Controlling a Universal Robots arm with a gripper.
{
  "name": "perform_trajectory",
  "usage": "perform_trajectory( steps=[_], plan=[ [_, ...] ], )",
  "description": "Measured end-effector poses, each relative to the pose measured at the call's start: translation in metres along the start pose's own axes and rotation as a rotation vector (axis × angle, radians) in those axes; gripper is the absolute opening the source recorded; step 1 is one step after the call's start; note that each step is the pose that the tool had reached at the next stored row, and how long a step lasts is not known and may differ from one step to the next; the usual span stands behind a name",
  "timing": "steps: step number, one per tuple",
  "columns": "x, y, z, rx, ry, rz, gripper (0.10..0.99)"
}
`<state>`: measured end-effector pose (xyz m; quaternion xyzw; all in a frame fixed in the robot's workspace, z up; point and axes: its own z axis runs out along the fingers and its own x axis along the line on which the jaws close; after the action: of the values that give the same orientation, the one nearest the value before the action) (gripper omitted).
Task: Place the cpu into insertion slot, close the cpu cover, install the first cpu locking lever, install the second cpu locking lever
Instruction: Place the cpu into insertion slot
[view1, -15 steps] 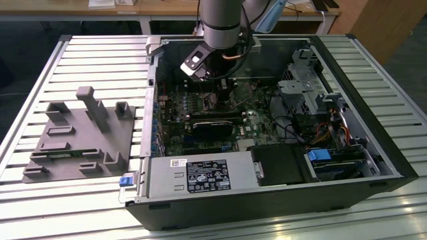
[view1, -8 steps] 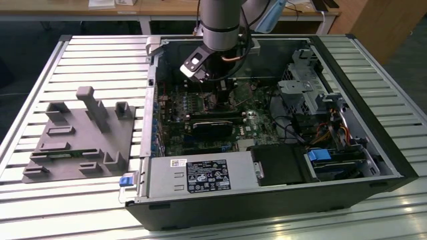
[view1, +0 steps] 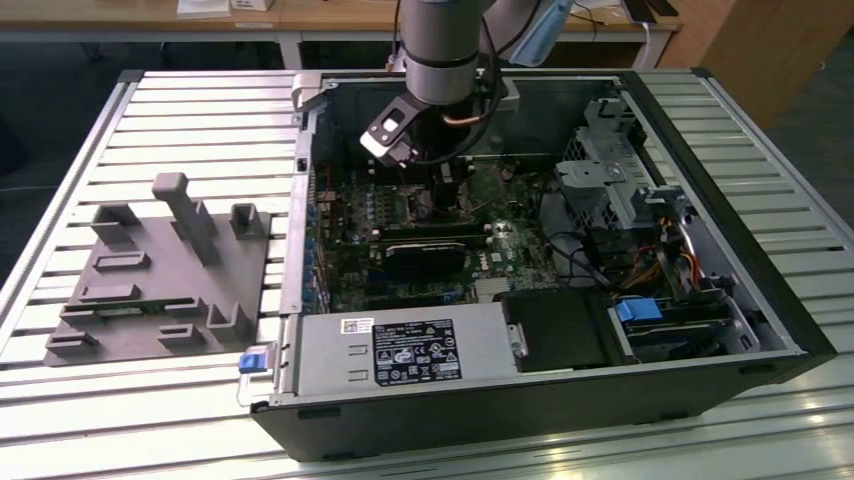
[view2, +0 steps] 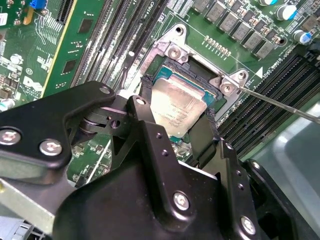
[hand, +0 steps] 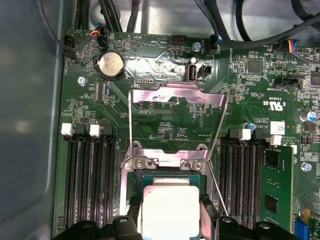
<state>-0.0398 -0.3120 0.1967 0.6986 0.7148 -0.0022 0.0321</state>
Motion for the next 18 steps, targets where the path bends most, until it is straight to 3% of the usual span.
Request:
perform_trajectory(
  steps=[18],
  plan=[
    [0.0004, -0.0001, 0.0046, 0.000, 0.0010, 0.000, 0.553]
  ],
)
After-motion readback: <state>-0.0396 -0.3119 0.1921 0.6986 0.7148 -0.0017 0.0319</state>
